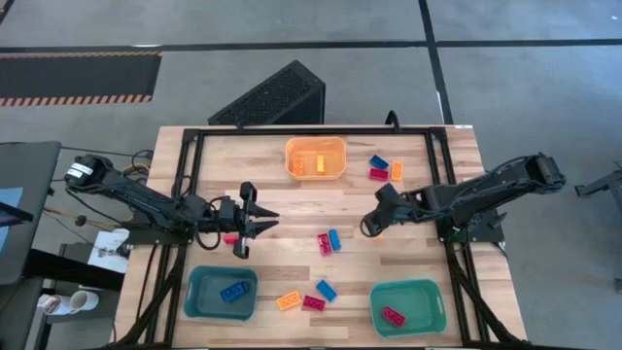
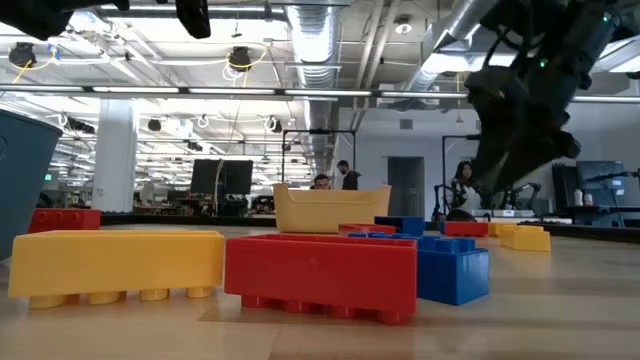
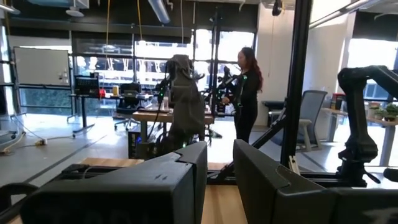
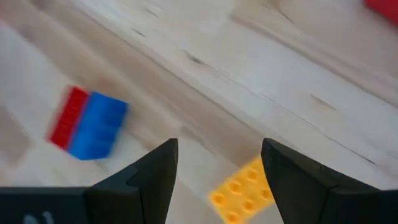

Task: Sort & place blocks by color
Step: Put the red game piece into the green bin

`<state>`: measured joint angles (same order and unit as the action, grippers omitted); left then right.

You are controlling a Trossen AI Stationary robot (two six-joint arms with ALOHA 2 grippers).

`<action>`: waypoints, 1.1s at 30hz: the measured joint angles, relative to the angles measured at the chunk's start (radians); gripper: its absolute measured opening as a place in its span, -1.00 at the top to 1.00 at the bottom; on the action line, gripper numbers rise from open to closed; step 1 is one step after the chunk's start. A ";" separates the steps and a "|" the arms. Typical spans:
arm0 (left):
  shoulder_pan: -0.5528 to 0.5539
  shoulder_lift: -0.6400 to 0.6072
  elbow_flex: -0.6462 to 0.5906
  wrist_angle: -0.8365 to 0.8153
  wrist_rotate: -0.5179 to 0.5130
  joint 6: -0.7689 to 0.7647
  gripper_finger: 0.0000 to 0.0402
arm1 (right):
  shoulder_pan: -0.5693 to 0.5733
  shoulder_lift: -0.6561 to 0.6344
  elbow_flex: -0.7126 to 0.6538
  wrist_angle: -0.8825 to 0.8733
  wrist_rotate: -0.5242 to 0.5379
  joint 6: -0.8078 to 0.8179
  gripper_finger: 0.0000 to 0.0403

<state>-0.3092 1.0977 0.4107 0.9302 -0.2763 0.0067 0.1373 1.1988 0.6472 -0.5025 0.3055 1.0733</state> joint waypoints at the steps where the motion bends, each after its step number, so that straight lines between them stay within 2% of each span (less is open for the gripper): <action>1: 0.000 0.000 0.000 -0.001 -0.004 0.000 0.67 | -0.008 0.014 0.000 -0.003 0.004 0.000 -0.26; 7: 0.000 0.000 0.000 -0.007 -0.027 0.000 0.67 | -0.116 0.063 0.000 0.016 0.011 -0.144 -0.26; 18: 0.001 0.000 0.000 -0.029 -0.051 0.009 0.67 | -0.453 0.066 0.016 0.012 -0.018 -0.568 -0.26; 26: 0.001 0.000 0.000 -0.029 -0.052 0.026 0.67 | -0.648 0.066 0.016 0.030 -0.115 -0.689 -0.26; 33: 0.001 0.000 0.000 -0.029 -0.053 0.026 0.67 | -0.715 0.066 0.016 0.106 -0.155 -0.742 -0.26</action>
<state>-0.3080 1.0977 0.4103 0.9016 -0.3290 0.0330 -0.5781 1.2644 0.6628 -0.3967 0.1509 0.3314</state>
